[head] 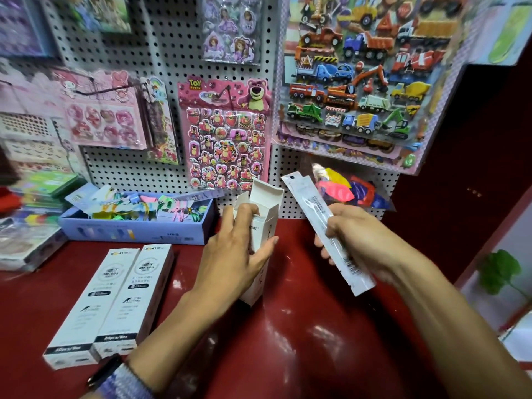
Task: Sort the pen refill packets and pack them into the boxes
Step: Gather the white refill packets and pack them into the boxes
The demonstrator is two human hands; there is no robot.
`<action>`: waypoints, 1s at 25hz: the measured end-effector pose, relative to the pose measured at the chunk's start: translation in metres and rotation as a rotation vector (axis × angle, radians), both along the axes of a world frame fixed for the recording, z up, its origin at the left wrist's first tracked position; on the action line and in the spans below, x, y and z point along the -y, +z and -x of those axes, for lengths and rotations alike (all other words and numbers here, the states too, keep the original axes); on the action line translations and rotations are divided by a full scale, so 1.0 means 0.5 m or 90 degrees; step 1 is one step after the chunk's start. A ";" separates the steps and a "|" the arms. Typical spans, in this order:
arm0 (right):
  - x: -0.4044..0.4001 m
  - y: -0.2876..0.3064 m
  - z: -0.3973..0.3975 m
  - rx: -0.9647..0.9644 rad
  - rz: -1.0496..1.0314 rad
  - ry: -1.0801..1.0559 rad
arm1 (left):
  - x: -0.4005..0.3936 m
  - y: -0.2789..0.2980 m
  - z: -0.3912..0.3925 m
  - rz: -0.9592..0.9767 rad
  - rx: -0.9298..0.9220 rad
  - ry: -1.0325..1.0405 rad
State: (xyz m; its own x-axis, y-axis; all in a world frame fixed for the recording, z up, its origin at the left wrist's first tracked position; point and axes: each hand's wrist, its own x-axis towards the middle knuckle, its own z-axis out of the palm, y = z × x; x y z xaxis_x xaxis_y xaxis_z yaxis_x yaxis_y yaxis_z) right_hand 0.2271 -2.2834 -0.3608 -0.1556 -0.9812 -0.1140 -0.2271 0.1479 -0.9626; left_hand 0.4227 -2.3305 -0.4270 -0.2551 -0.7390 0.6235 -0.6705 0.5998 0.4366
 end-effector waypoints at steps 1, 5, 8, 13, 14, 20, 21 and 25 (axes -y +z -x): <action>-0.015 0.020 -0.002 0.004 0.027 0.027 | -0.001 0.000 0.000 -0.002 0.000 -0.003; -0.056 0.074 0.006 0.000 0.065 0.104 | -0.006 0.001 0.001 -0.004 0.007 -0.010; -0.058 0.078 -0.002 0.081 0.169 0.095 | -0.010 0.001 0.000 -0.012 0.007 -0.015; -0.012 0.067 -0.068 0.311 0.516 -0.089 | -0.022 0.004 0.011 0.014 0.037 -0.020; -0.005 0.057 -0.081 0.279 0.515 -0.103 | -0.025 0.004 0.015 0.023 0.044 -0.024; 0.009 0.015 -0.099 -0.218 0.384 -0.115 | -0.026 0.006 0.016 0.024 0.050 -0.025; 0.008 0.016 -0.097 -0.256 0.389 -0.123 | -0.025 0.006 0.015 0.023 0.046 -0.026; 0.008 0.024 -0.102 -0.303 0.446 -0.116 | -0.022 0.003 0.014 0.025 0.037 -0.030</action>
